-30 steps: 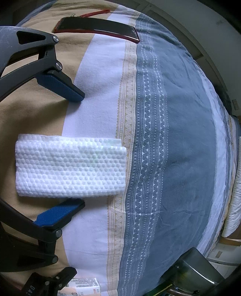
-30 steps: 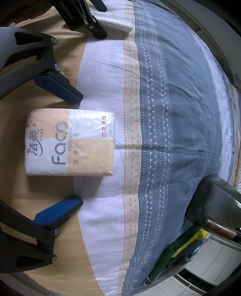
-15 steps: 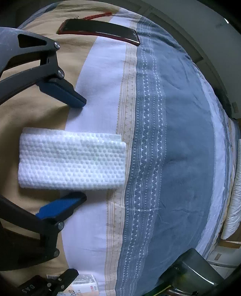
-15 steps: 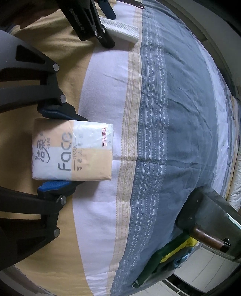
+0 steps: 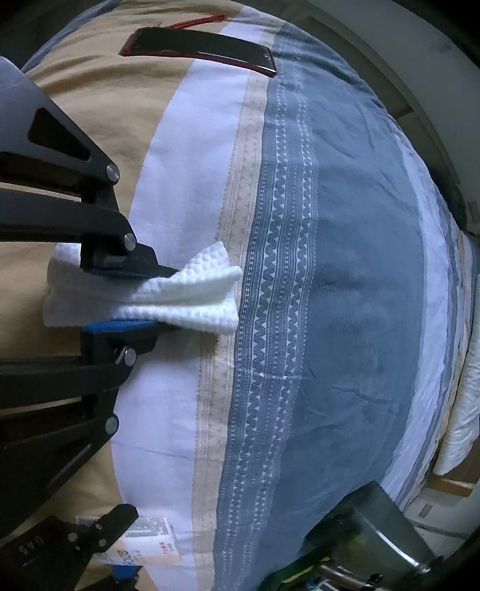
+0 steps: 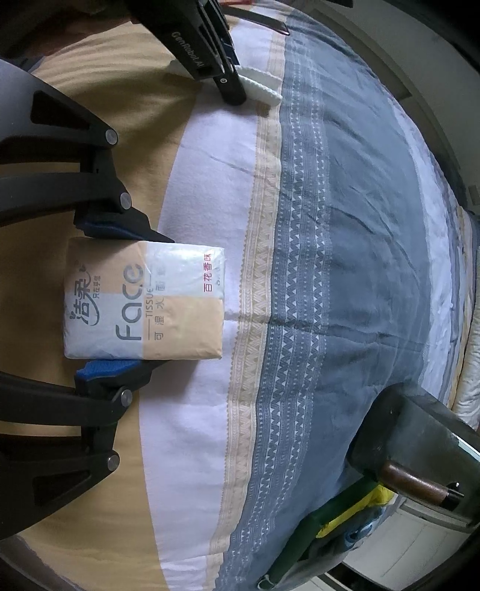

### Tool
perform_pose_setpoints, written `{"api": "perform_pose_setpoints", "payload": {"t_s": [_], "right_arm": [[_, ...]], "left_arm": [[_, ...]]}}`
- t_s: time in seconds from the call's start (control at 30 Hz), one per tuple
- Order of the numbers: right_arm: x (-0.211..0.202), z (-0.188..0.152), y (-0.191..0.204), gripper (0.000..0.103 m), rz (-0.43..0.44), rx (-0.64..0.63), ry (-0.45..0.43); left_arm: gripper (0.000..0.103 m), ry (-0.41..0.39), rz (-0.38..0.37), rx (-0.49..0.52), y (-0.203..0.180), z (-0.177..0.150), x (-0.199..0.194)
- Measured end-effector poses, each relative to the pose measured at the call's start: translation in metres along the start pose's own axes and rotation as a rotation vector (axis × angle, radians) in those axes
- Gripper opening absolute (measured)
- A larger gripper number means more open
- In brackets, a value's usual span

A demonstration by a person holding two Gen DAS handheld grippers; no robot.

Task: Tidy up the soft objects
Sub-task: 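Lift the white cloth and tissue pack and carry both over the green tray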

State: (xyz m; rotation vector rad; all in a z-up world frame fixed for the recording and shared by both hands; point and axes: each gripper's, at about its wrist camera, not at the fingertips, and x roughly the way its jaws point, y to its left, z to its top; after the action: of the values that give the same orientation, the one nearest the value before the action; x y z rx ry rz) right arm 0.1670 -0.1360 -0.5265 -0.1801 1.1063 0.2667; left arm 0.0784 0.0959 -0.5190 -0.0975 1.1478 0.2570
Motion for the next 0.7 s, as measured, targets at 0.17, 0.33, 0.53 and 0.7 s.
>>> {"api": "perform_pose_setpoints", "payload": {"t_s": [0.17, 0.33, 0.53, 0.7], "right_arm": [[-0.008, 0.0, -0.012, 0.049, 0.008, 0.006, -0.015], [-0.015, 0.0, -0.032, 0.049, 0.001, 0.01, -0.02], [-0.029, 0.001, -0.065, 0.049, -0.011, 0.026, -0.032], [-0.047, 0.006, -0.094, 0.049, -0.024, 0.043, -0.049]], "left_arm": [[0.014, 0.004, 0.01, 0.01, -0.009, 0.006, -0.006], [0.014, 0.001, 0.005, 0.027, -0.029, 0.005, -0.015], [0.014, -0.004, 0.021, 0.077, -0.072, 0.01, -0.03], [0.014, -0.016, -0.003, 0.109, -0.114, 0.018, -0.042]]}}
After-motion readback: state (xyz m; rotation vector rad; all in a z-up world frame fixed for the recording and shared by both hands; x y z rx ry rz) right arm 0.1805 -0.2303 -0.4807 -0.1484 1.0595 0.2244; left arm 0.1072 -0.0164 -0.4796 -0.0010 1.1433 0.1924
